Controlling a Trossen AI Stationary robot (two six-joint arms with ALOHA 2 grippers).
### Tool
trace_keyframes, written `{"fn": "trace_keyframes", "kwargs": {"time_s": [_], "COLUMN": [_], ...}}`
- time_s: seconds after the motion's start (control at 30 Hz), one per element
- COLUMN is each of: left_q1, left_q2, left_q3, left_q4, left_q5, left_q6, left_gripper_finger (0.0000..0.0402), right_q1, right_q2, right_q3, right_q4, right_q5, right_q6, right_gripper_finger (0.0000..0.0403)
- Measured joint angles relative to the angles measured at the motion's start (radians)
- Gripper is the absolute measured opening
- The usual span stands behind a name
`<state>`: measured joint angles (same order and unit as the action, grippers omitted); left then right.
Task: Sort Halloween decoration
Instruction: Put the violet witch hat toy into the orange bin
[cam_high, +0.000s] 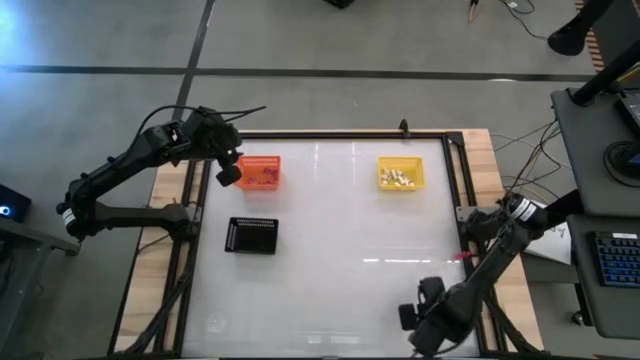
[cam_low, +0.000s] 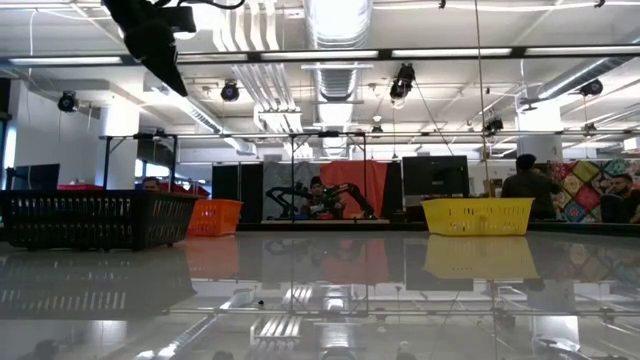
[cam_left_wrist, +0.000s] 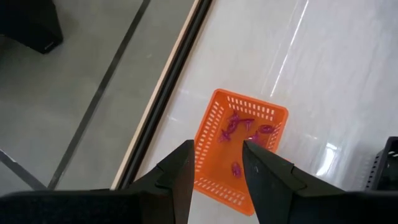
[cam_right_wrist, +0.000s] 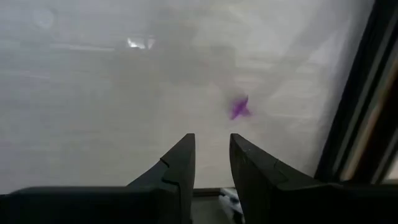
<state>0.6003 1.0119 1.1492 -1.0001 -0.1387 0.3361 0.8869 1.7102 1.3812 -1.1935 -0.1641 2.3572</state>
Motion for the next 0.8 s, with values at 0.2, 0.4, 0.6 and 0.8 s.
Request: {"fn": "trace_keyframes", "kwargs": {"time_s": [0.2,0.4,0.6,0.8], "left_q1": [0.000,0.000,-0.001,-0.001], "left_q2": [0.000,0.000,0.000,0.000], "left_q3": [0.000,0.000,0.000,0.000], "left_q4": [-0.006,-0.006,-0.017,-0.030], "left_q5": [0.004,0.069,0.073,0.073], "left_q6": [-0.015,-0.037,-0.043,-0.043], "left_gripper_finger": [0.0118,0.0118,0.0118,0.0118], "right_q1": [0.037,0.038,0.055,0.088], "right_q2": [0.005,0.007,0.007,0.007], "right_q3": [-0.062,-0.096,-0.140,-0.198], "right_q4": [0.074,0.085,0.138,0.214], "right_q5": [-0.002,-0.001,-0.001,-0.009], "right_q6": [0.067,0.070,0.071,0.069], "right_gripper_finger": [0.0091,0.0091,0.0091,0.0091]}}
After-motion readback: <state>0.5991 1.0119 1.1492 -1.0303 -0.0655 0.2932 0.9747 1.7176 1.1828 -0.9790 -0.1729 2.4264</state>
